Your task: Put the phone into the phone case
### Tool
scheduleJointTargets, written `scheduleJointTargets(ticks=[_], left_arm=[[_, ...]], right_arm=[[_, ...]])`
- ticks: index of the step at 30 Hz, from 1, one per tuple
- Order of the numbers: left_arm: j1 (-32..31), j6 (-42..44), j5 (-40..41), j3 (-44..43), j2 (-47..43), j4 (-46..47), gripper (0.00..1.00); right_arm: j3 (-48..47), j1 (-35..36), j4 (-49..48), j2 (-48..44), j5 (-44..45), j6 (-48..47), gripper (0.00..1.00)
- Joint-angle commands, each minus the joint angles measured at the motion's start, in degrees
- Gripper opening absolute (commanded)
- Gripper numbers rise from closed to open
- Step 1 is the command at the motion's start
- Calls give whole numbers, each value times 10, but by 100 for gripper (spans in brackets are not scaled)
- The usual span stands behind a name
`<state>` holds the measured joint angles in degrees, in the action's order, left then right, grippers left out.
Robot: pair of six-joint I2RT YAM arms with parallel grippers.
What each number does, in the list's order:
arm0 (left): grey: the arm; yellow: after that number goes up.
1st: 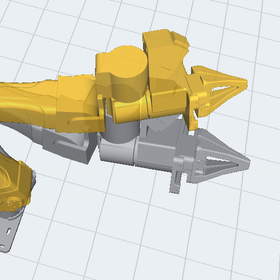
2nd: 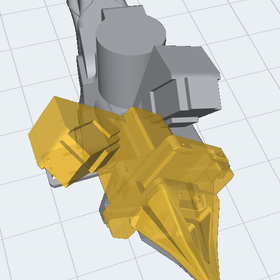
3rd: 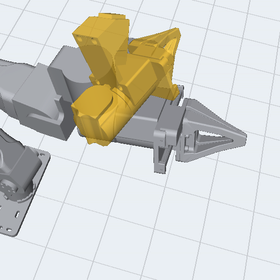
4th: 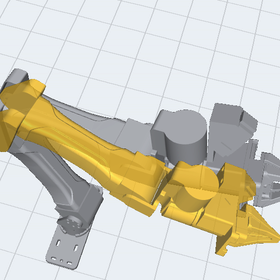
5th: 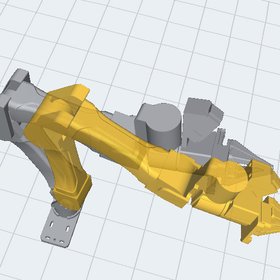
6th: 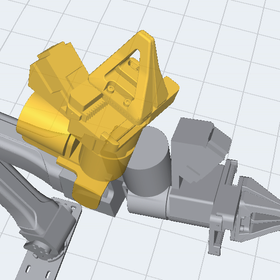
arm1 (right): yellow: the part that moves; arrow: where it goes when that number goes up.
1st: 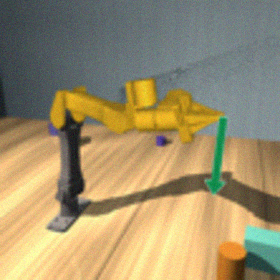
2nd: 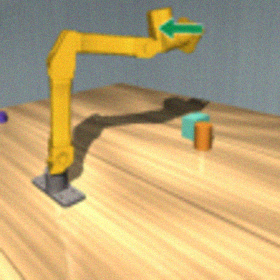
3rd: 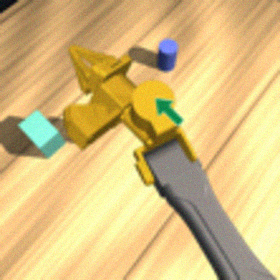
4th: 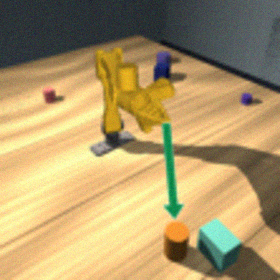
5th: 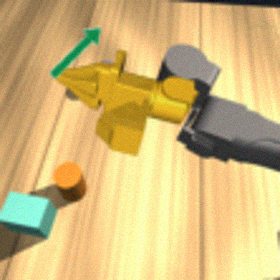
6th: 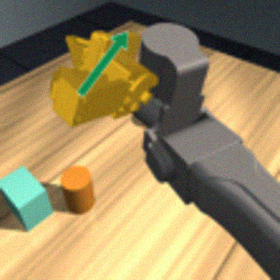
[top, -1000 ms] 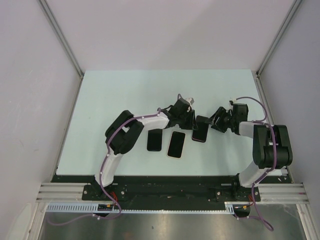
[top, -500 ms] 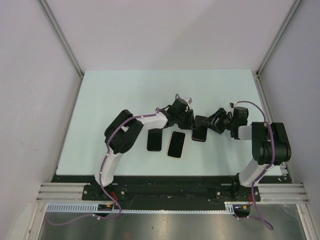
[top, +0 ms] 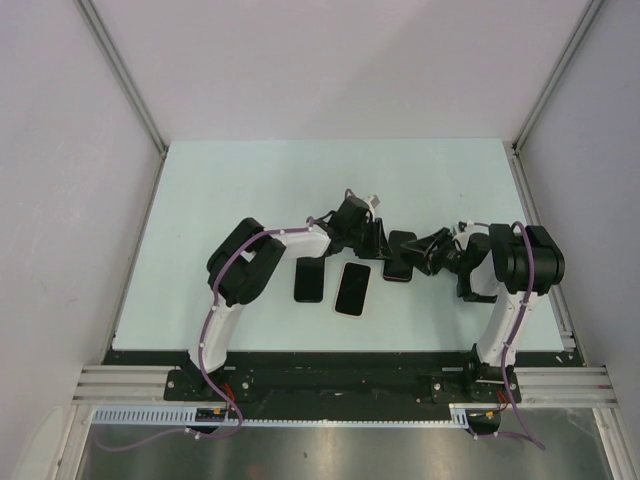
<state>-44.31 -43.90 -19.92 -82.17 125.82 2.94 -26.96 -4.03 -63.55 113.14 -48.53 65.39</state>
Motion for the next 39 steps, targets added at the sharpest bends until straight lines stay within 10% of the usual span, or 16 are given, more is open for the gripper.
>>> scheduleJointTargets(ticks=[1,20,27,39], left_arm=[[-8,-8,-22,12,3,17,35],[36,25,-60,49,-121,12,54],[84,79,-52,83,-260,-51,77],[146,46,-139,261,-448,38,85]], right_arm=[[2,3,-137,27,-71,62,52],[2,-3,-162,-6,-95,27,0],[-35,14,-274,-32,-138,121,0],[-97,104,-279,-139,-167,204,0]])
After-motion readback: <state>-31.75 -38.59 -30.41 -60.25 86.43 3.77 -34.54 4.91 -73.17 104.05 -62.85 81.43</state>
